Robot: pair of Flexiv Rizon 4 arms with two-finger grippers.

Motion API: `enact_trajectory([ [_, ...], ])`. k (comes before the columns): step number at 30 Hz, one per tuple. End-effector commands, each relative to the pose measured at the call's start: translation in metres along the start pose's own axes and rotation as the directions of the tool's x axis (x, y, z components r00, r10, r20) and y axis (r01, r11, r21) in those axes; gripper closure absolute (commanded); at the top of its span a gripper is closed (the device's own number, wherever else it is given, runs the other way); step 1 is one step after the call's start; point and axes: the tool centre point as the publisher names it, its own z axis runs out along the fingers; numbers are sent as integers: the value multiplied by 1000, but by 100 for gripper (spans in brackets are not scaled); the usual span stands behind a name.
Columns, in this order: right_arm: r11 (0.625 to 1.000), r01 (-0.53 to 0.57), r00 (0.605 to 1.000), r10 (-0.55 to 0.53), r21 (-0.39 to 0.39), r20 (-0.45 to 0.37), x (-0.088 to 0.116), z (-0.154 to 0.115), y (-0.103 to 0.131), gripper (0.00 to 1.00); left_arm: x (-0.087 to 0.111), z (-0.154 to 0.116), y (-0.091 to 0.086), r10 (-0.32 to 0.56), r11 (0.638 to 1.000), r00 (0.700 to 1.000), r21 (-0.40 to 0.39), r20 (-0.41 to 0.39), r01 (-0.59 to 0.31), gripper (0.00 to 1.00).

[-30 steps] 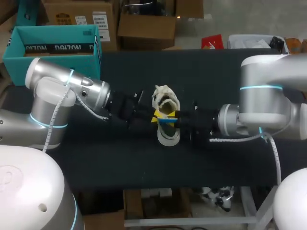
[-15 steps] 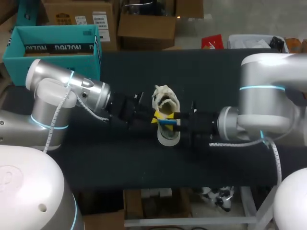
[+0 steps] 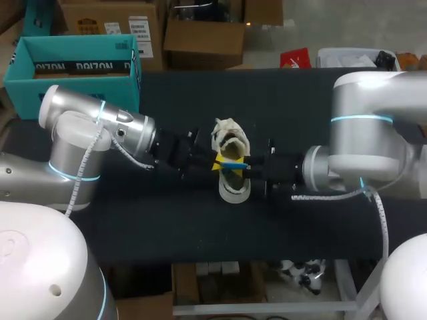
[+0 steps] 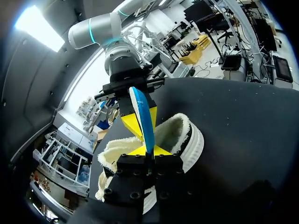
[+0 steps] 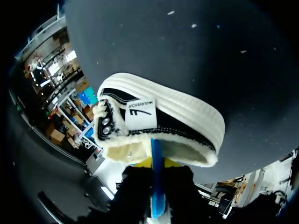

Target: Open the shoe tongue, take the insole out of the shoe, put the insole back into the shoe, and pack the shoe into the shoebox

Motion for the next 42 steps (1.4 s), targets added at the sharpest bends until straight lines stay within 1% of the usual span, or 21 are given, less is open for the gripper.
enact_trajectory([
  [1,1000,-15,1000,15,1,19,6,11,9,100,-3,8,11,-18,1000,1000,1,5,18,100],
  [7,999,-35,999,34,4,20,6,13,16,100,-4,7,16,-39,999,999,-2,12,39,100],
  [9,999,-37,999,37,4,20,5,13,16,100,-2,4,13,-37,999,999,2,13,37,73],
  [10,999,-38,999,38,4,19,5,13,16,100,-1,3,10,-32,999,999,6,14,32,66],
  [12,999,-40,999,40,5,18,5,12,16,100,1,0,4,-16,1000,1000,15,18,16,63],
  [14,999,-42,999,42,5,17,5,12,17,100,2,-2,-2,-10,1000,1000,29,19,9,63],
  [16,999,-43,999,43,5,17,5,13,17,100,3,-2,-7,3,999,1000,34,22,-3,67],
  [17,999,-44,999,44,5,17,5,13,17,100,3,-2,-9,9,999,1000,35,22,-10,73],
  [18,999,-45,999,45,5,17,6,14,17,100,1,-1,-9,14,999,1000,36,23,-14,91],
  [19,999,-46,999,46,5,18,6,14,17,100,0,0,-9,18,999,1000,37,24,-18,100],
  [22,999,-49,999,49,5,20,6,15,16,100,-1,0,-10,22,999,999,36,22,-23,100],
  [23,999,-49,999,49,5,21,5,15,15,95,-1,0,-10,25,999,999,34,21,-26,100],
  [24,999,-49,999,49,4,20,4,14,12,57,0,1,-10,26,999,999,32,20,-27,100],
  [25,999,-45,999,45,1,18,2,13,9,51,0,1,-9,26,999,999,31,20,-27,100],
  [27,999,-36,999,36,-11,12,1,11,3,33,0,1,-9,26,999,999,29,20,-26,100],
  [28,999,-33,999,33,-17,11,-1,9,0,31,0,1,-8,25,999,999,29,20,-25,100],
  [30,999,-26,1000,27,-34,8,-3,7,-7,35,1,1,-7,23,999,1000,29,21,-23,100],
  [31,999,-26,1000,26,-41,7,-5,6,-9,42,1,0,-7,22,999,1000,28,21,-22,100],
  [32,999,-27,1000,27,-45,4,-7,4,-11,53,2,0,-7,20,999,1000,29,21,-21,100],
  [39,998,-37,999,36,-55,-18,-13,-2,-11,71,2,-2,-4,11,999,1000,34,26,-12,100],
  [42,998,-40,999,39,-55,-21,-12,-1,-9,82,3,-3,-4,8,999,1000,35,26,-9,100],
])
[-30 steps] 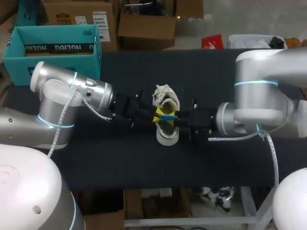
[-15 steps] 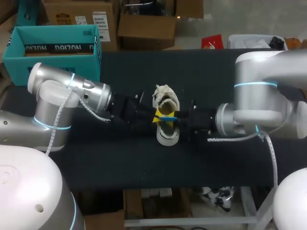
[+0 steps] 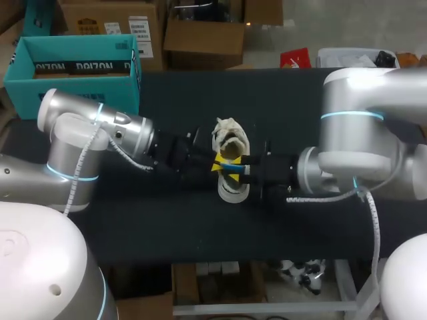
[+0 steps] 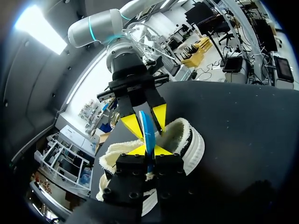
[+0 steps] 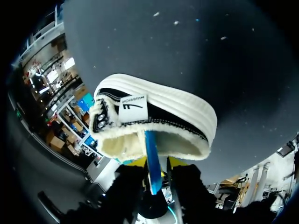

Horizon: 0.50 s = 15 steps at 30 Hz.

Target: Open the shoe tongue, take the insole out of the shoe, put the insole back into the shoe, and pack the shoe into the shoebox

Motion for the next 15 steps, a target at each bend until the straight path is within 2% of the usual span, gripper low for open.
enact_trajectory([
  [1,1000,-2,1000,3,3,-22,-4,1,3,86,1,0,3,-2,1000,1000,1,5,2,100],
  [5,1000,1,1000,-1,1,-23,1,4,3,100,1,3,7,-9,1000,1000,-3,2,9,100],
  [15,999,-44,999,44,6,9,13,19,25,100,-5,8,27,-61,998,998,-21,6,62,100],
])
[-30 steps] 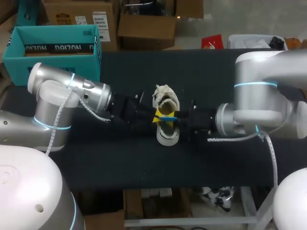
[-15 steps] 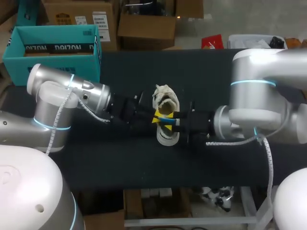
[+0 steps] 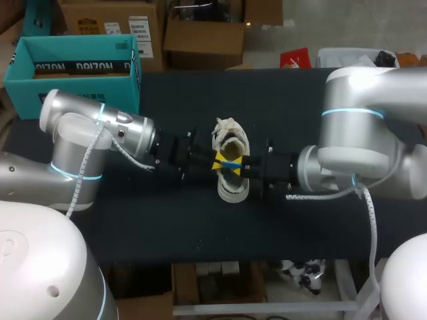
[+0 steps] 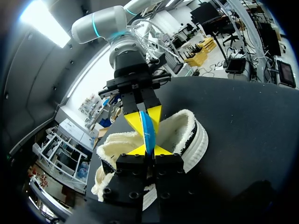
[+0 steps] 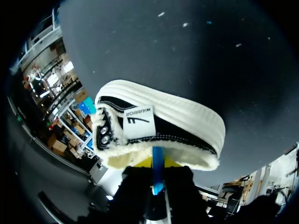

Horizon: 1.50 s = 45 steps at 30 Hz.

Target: Open the shoe tongue, take the insole out of the shoe, put the insole back into the shoe, and pack the shoe into the shoebox

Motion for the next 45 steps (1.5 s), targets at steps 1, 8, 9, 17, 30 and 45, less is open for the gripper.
enact_trajectory([
  [1,1000,-14,1000,14,13,25,3,11,11,100,-4,4,10,-11,1000,1000,6,1,11,100],
  [8,999,-31,999,30,11,29,3,12,16,100,0,0,8,-11,1000,1000,11,-1,11,64],
  [9,999,-30,999,30,10,29,3,12,16,100,1,-1,5,-8,1000,1000,15,-2,8,63],
  [17,1000,-23,999,23,0,28,1,9,10,100,1,4,-2,12,1000,1000,26,-9,-12,81],
  [30,998,9,1000,-8,-57,17,-12,-1,-16,64,0,2,0,16,1000,1000,26,-6,-16,100],
  [45,997,-22,999,25,-70,46,-6,7,-4,100,4,-12,-8,-5,999,1000,39,-7,5,0],
])
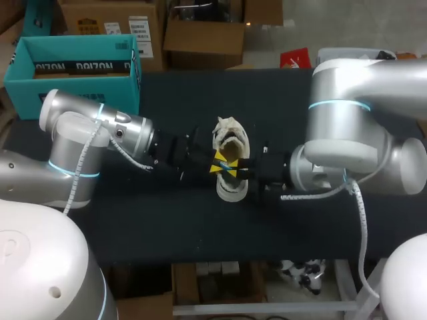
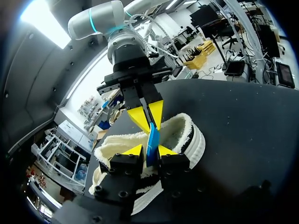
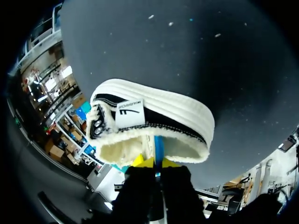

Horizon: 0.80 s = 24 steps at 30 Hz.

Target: Open the shoe tongue, take the insole out of the shoe, put the insole back into the shoe, and pack the shoe into the shoebox

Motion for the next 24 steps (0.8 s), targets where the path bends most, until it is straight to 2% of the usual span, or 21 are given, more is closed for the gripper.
enact_trajectory([
  [1,1000,-10,1000,10,1,23,3,8,8,100,0,-13,-9,-2,1000,1000,8,1,2,0],
  [7,999,-33,998,33,-11,48,0,12,15,100,-3,-34,-29,-14,1000,1000,12,-6,14,0],
  [10,999,-38,997,39,-23,64,-5,12,15,100,-6,-46,-40,-44,999,999,-16,-22,44,0],
  [18,995,-69,991,76,-67,108,-18,13,18,100,-10,-73,-61,-184,980,981,-92,-65,178,0],
  [22,995,-82,989,89,-64,118,-22,13,22,100,-8,-83,-64,-246,964,967,-123,-69,236,0],
  [23,994,-83,989,90,-64,119,-23,13,22,96,-7,-85,-64,-263,958,962,-139,-69,252,0],
  [24,995,-82,989,90,-65,119,-24,11,21,73,-5,-88,-64,-268,953,961,-161,-64,255,0],
])
